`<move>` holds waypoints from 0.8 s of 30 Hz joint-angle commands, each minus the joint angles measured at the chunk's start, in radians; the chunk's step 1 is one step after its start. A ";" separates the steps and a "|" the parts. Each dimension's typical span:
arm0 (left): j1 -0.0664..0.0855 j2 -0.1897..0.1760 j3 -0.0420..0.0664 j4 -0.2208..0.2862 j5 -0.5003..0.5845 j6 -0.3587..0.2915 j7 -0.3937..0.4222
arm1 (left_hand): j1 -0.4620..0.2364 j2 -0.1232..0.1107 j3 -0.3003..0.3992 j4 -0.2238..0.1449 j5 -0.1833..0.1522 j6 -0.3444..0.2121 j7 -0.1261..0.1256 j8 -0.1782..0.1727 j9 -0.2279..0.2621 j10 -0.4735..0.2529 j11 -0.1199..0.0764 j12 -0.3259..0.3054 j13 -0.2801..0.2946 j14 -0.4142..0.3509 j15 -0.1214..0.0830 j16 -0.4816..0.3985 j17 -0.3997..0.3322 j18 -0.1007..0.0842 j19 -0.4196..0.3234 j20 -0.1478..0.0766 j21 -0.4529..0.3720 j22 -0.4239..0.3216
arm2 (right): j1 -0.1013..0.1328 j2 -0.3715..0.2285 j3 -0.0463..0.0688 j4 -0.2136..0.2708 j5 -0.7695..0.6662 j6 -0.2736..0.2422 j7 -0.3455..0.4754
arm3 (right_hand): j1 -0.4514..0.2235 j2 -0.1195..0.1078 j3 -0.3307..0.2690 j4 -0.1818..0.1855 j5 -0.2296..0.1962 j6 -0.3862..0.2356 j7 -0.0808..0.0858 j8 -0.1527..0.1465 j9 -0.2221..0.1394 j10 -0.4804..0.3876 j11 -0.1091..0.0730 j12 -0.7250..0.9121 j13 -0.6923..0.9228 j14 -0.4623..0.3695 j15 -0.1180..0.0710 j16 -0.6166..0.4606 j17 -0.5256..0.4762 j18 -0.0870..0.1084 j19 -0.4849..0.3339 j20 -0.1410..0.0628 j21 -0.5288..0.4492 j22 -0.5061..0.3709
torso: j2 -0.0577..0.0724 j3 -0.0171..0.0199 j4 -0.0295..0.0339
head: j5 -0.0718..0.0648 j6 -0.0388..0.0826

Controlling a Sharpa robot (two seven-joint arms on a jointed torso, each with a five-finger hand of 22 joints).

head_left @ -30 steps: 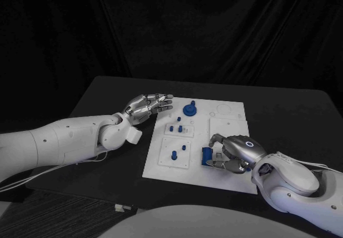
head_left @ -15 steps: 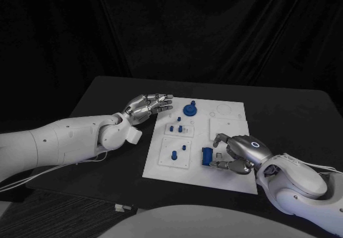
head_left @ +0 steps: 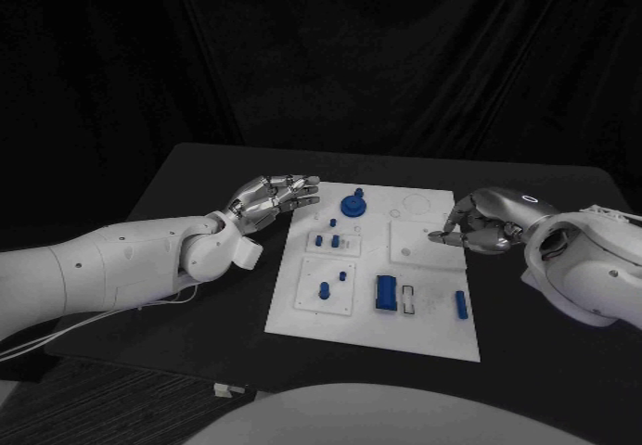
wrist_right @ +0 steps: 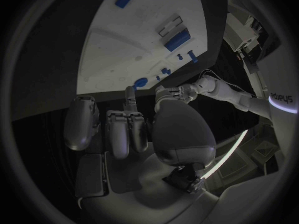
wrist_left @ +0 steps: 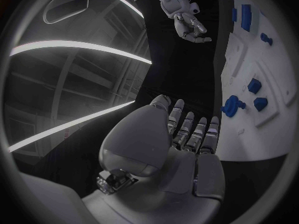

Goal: Assemble the parts on the task board

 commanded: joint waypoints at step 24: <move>-0.001 0.003 0.001 0.011 -0.244 -0.259 0.279 | -0.261 -0.018 -0.260 0.023 -0.370 -0.464 -0.211 -0.118 -0.040 -0.168 -0.232 -0.226 -0.026 -0.155 -0.199 -0.248 -0.042 0.094 -0.151 -0.118 -0.058 -0.174 | 0.044 0.033 -0.002 -0.078 0.215 0.417 -0.205 | 0.051 0.026 0.018 -0.016 0.127 0.220 -0.046 -0.053 0.085 0.104 -0.031 0.003 0.263 0.095 -0.024 -0.009 0.229 0.017 -0.011 -0.016 -0.061 0.157 | 0.001 -0.0007 0.0009 | -0.025 0.000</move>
